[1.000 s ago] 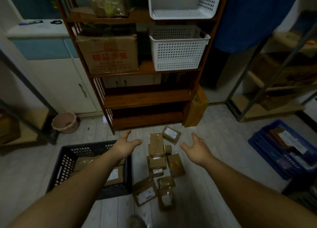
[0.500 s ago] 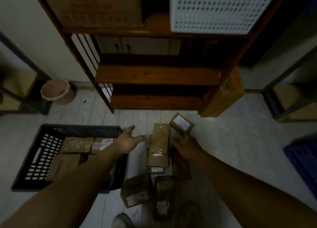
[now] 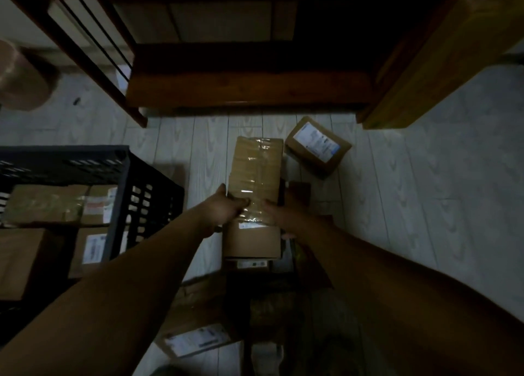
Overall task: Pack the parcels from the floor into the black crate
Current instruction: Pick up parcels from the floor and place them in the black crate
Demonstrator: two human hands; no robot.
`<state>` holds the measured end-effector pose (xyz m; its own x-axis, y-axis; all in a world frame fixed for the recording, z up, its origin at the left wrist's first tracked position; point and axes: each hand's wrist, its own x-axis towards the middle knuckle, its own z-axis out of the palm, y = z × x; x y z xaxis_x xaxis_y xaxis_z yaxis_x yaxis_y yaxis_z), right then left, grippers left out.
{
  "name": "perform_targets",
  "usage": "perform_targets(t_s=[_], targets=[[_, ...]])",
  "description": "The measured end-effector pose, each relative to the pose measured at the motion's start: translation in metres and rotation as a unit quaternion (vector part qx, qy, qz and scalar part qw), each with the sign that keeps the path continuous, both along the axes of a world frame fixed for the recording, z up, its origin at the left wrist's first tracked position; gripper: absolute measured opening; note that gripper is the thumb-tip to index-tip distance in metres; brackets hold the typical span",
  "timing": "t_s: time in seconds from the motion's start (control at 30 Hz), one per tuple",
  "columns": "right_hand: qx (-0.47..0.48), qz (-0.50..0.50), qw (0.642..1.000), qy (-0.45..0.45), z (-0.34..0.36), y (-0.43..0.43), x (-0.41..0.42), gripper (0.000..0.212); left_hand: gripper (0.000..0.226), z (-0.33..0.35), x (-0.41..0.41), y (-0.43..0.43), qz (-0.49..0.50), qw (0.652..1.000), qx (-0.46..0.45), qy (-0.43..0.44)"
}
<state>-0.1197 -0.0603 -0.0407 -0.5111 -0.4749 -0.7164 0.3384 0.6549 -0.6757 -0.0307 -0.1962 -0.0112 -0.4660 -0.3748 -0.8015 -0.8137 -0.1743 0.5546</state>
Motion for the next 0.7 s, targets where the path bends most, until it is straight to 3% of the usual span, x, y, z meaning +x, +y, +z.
perform_targets(t_s=[0.07,0.27,0.47,0.7], targets=[[-0.001,0.003,1.0,0.004,-0.013,0.0,0.006,0.071,0.062,-0.011,0.002,0.005,0.011,1.0,0.017,0.02],[-0.017,-0.032,0.999,0.021,0.038,-0.001,0.02,0.072,0.057,0.035,0.023,0.005,0.064,0.995,0.014,0.077],[-0.044,-0.045,0.997,-0.042,0.187,0.001,0.053,0.071,0.043,0.183,0.056,-0.012,0.058,0.99,0.007,0.13],[-0.086,-0.044,0.995,-0.004,0.381,-0.021,0.104,0.085,0.045,0.376,0.118,-0.057,0.018,0.984,0.036,0.176]])
